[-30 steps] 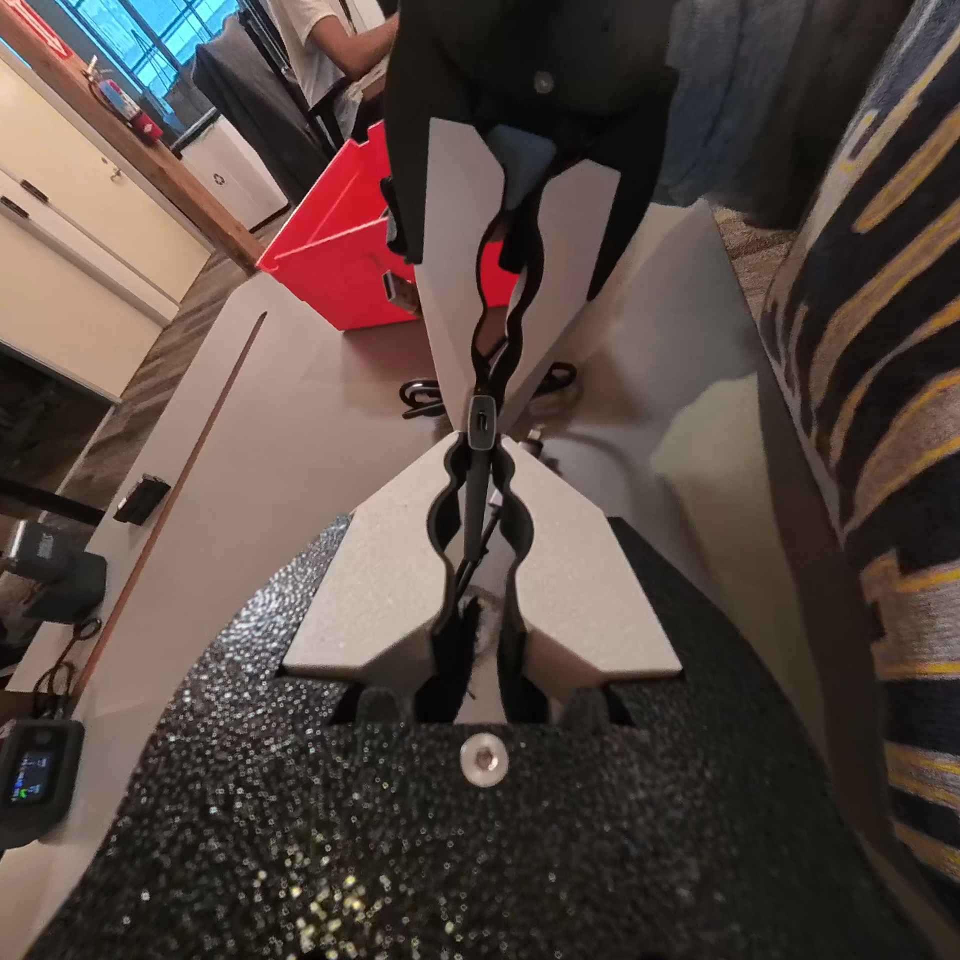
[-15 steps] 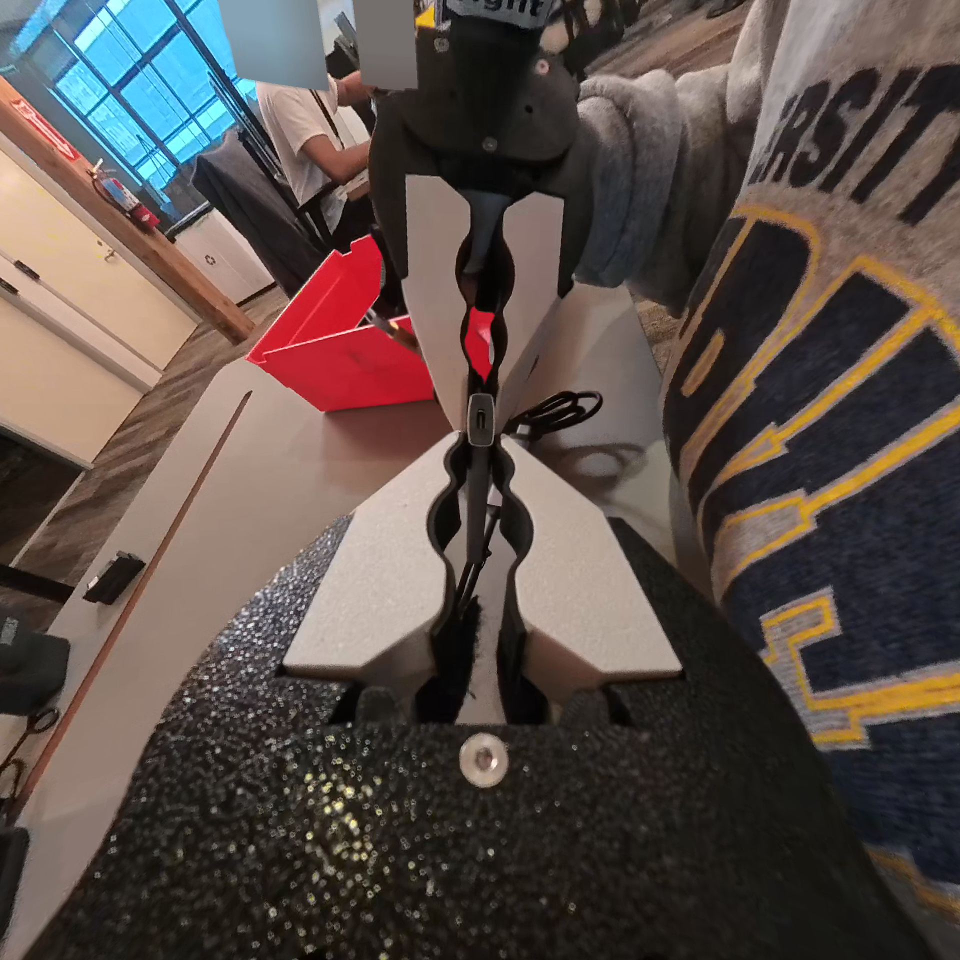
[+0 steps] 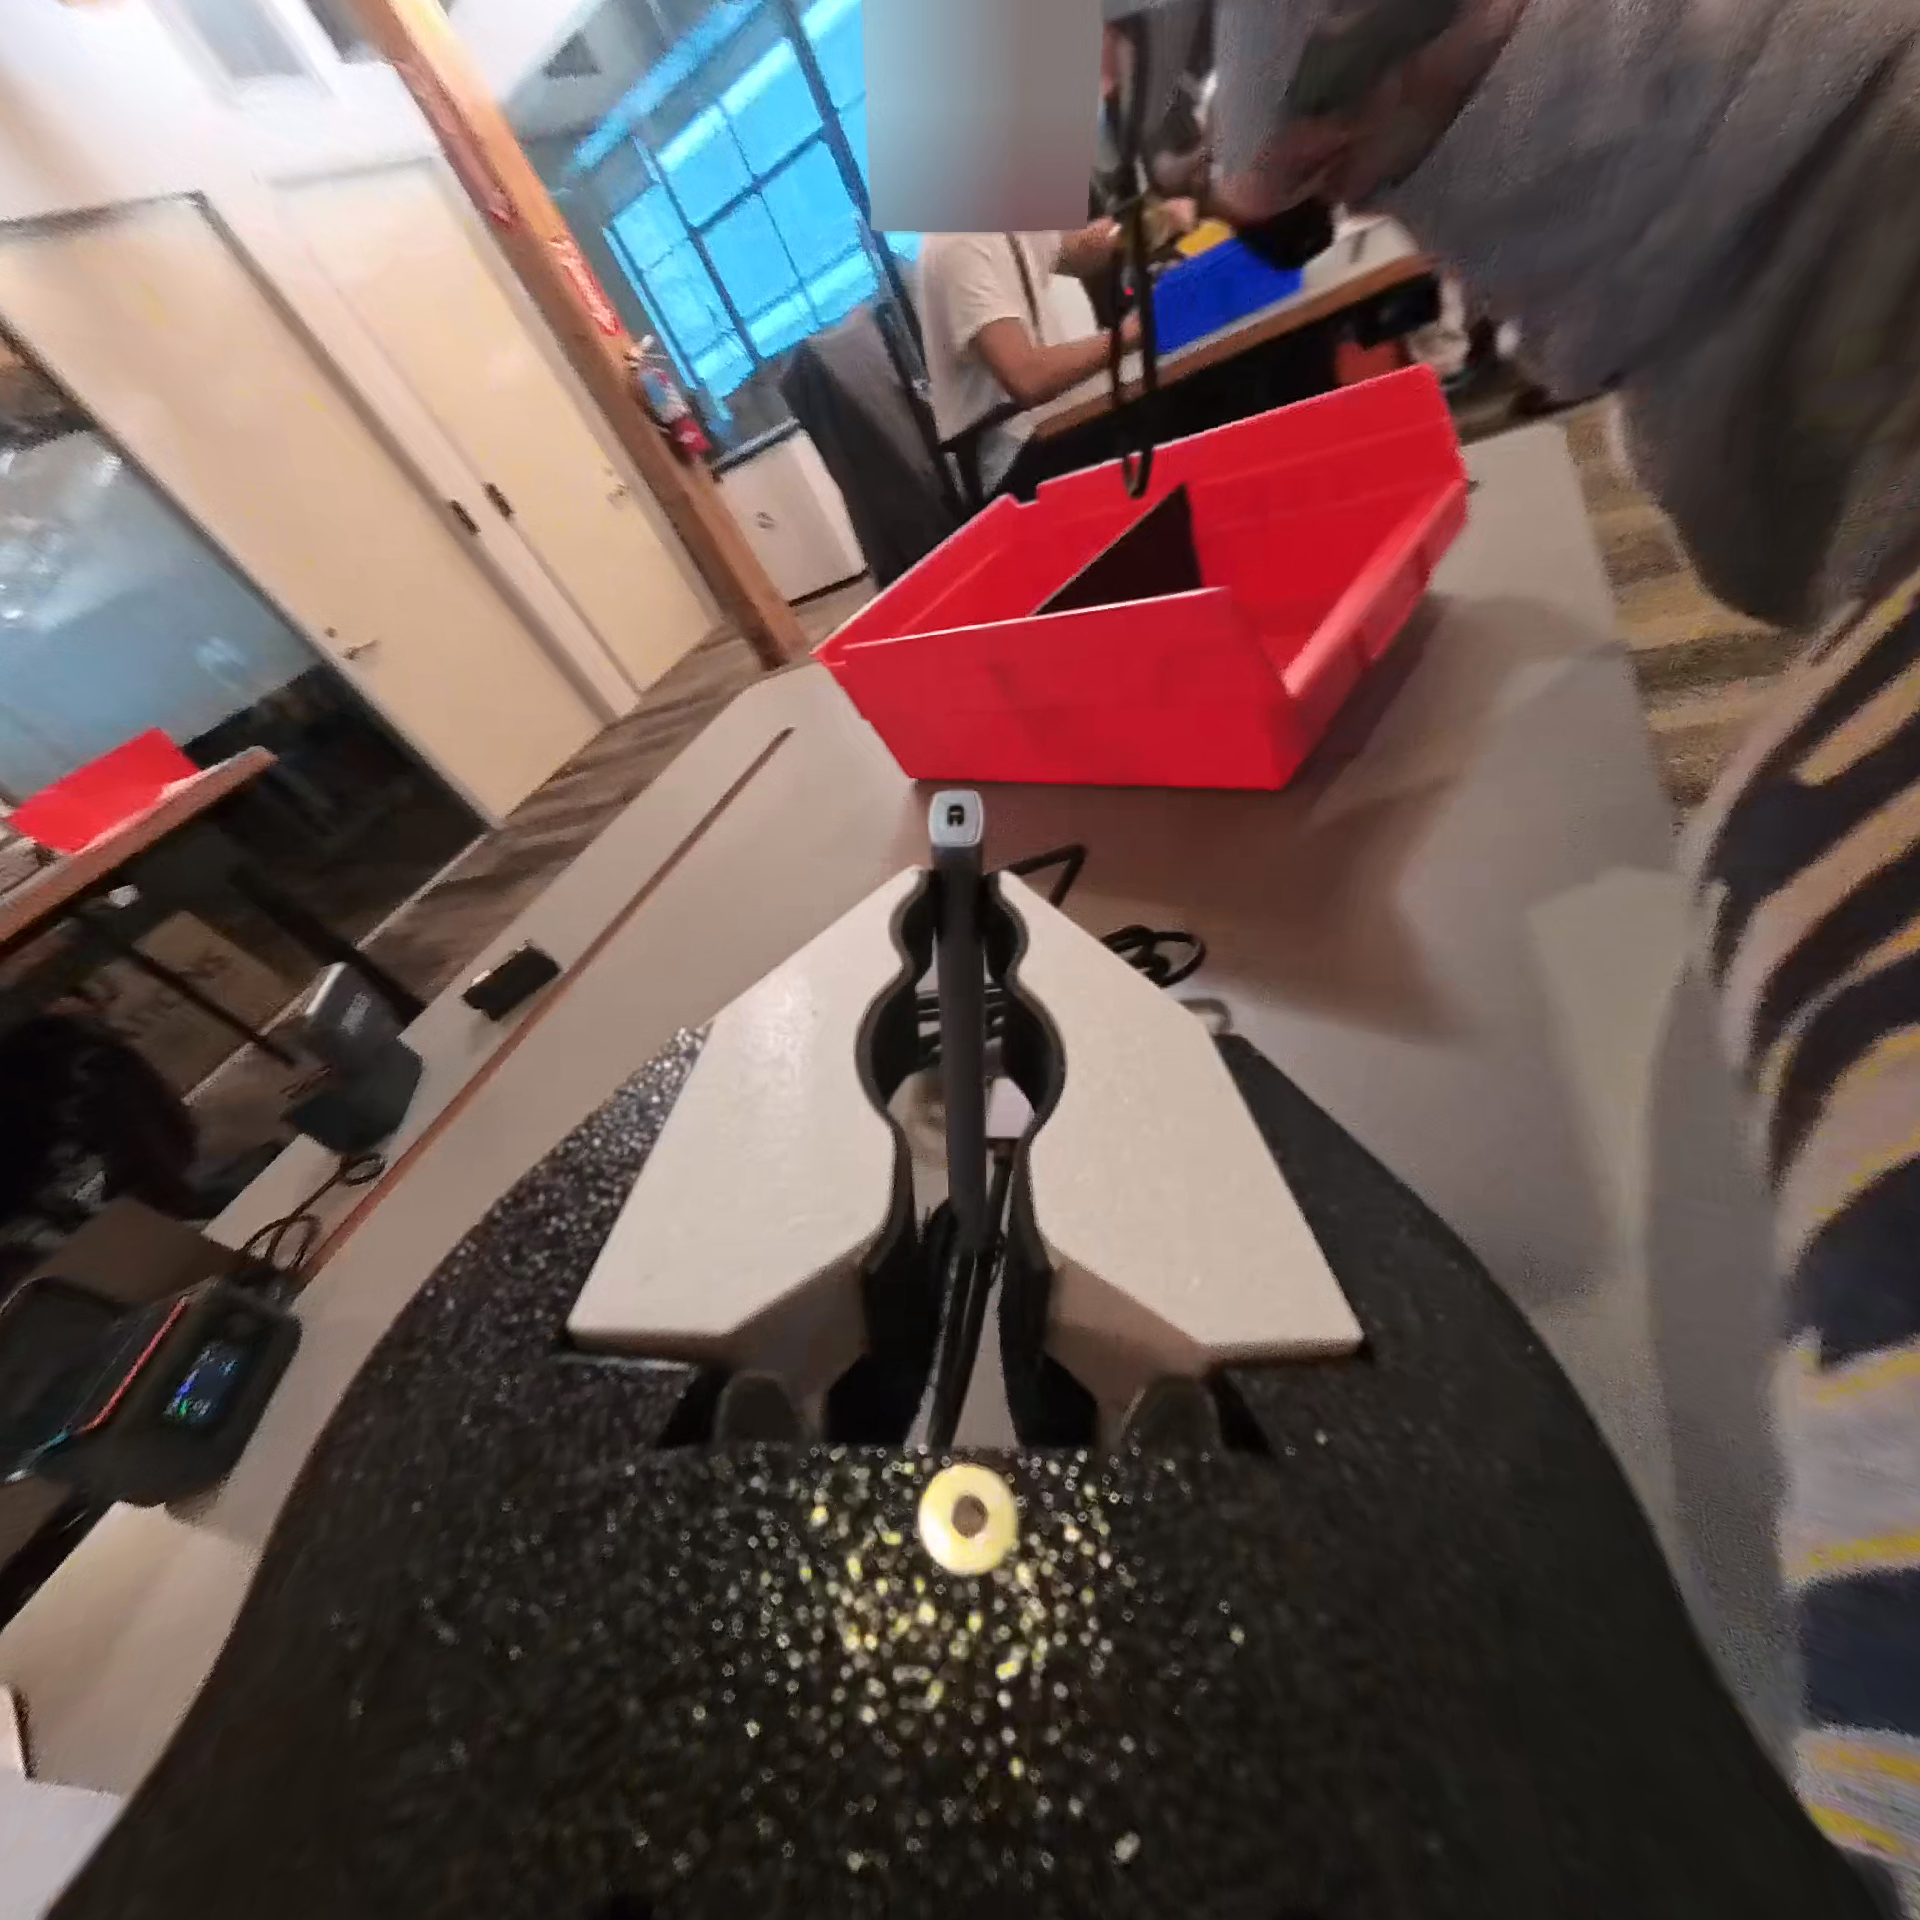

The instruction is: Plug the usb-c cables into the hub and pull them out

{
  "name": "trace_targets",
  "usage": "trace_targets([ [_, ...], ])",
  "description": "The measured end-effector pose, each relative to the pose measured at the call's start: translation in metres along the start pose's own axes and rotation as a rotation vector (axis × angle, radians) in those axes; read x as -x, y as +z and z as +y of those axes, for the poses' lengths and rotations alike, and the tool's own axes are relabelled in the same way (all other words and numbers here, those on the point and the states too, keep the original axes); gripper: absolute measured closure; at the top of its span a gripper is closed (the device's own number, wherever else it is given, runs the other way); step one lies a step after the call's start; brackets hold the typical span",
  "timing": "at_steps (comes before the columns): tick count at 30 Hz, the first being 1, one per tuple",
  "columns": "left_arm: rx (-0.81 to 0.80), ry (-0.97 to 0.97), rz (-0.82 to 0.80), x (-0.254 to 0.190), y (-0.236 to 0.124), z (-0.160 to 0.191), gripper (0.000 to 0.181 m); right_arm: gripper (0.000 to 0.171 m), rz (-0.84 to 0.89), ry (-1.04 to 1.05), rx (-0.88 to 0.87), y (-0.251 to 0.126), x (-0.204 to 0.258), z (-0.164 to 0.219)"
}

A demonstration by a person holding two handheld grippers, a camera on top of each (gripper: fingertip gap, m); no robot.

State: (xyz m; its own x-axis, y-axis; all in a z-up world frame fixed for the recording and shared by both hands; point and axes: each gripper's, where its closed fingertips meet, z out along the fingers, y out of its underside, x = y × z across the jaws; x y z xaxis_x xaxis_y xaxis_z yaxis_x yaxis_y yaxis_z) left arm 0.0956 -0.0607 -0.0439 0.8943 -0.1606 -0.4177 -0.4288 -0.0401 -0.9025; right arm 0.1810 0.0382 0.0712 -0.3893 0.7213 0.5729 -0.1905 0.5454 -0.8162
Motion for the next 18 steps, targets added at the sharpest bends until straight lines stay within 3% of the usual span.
trace_targets([
  [3, -0.007, -0.018, -0.045, 0.009, 0.001, 0.012, 0.175, 0.166, 0.118, -0.006, 0.18, -0.027, -0.029, 0.025],
  [6, -0.037, -0.059, -0.054, 0.011, 0.001, 0.02, 0.175, 0.166, 0.203, 0.051, 0.441, -0.054, -0.046, 0.085],
  [12, -0.075, -0.134, -0.035, 0.011, 0.0, 0.03, 0.175, 0.161, 0.179, 0.288, 0.776, -0.077, -0.024, 0.195],
  [15, -0.094, -0.151, -0.036, 0.012, -0.001, 0.03, 0.175, 0.132, 0.227, 0.29, 0.9, -0.088, -0.026, 0.207],
  [18, -0.099, -0.158, -0.035, 0.012, -0.002, 0.03, 0.175, 0.123, 0.325, 0.165, 0.925, -0.079, -0.036, 0.179],
])
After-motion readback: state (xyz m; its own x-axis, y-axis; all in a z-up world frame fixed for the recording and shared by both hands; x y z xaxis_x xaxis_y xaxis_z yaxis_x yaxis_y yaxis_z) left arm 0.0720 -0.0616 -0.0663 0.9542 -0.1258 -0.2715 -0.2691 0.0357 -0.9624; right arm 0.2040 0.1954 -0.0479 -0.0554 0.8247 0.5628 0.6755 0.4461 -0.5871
